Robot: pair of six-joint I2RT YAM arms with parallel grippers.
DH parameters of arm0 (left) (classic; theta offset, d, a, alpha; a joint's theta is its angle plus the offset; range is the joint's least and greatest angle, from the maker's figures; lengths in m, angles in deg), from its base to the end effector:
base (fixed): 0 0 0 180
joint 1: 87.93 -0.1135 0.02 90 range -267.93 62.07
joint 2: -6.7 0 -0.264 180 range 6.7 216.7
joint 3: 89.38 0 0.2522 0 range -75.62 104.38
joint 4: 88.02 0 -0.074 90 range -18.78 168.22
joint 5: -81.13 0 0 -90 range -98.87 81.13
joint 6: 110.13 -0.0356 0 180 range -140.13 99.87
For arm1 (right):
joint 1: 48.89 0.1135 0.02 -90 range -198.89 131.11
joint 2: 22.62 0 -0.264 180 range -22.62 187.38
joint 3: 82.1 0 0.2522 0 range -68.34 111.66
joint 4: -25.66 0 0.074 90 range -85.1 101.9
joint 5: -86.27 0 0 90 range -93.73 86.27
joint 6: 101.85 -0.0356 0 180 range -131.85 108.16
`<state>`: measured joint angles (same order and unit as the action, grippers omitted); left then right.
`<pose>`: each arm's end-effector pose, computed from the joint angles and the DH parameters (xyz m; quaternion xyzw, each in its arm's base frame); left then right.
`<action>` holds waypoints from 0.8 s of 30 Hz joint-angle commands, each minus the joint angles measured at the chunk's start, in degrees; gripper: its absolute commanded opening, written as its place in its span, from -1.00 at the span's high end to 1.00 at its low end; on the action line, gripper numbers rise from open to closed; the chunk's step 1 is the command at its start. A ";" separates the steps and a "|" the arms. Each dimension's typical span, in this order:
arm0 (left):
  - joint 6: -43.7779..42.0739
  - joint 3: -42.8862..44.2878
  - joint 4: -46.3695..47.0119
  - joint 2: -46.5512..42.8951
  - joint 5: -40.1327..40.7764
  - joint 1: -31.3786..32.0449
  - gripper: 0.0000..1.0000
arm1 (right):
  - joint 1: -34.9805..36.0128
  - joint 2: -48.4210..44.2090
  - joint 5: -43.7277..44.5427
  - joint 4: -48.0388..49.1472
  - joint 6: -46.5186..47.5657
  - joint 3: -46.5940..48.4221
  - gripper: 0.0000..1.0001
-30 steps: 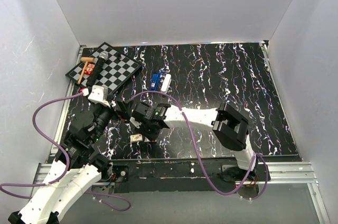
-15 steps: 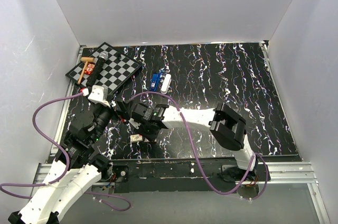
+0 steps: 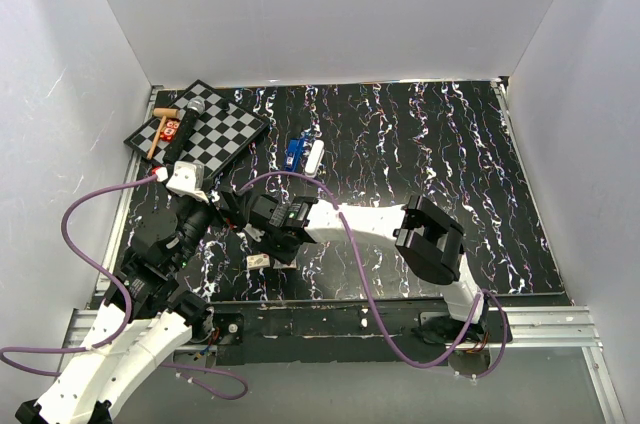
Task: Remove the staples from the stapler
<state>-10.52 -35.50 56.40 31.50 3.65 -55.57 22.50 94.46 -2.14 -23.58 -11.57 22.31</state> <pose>0.0960 -0.0517 0.3345 0.0751 0.7414 -0.1611 0.6471 0.1407 0.4146 0.1966 -0.5652 0.7884 0.1302 0.2052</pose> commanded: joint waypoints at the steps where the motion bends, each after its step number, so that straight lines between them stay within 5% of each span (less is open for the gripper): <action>1: -0.38 -0.30 0.82 -0.45 0.67 -0.28 -0.96 | 0.32 0.61 0.61 0.86 0.17 2.25 0.33; 24: 0.15 -0.31 0.12 -0.01 2.60 -0.28 -0.96 | 0.24 -7.83 5.71 -0.02 -5.45 -2.85 0.20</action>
<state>-10.52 -35.50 56.40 31.23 3.91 -55.57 22.50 90.77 1.31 -23.78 -13.69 20.10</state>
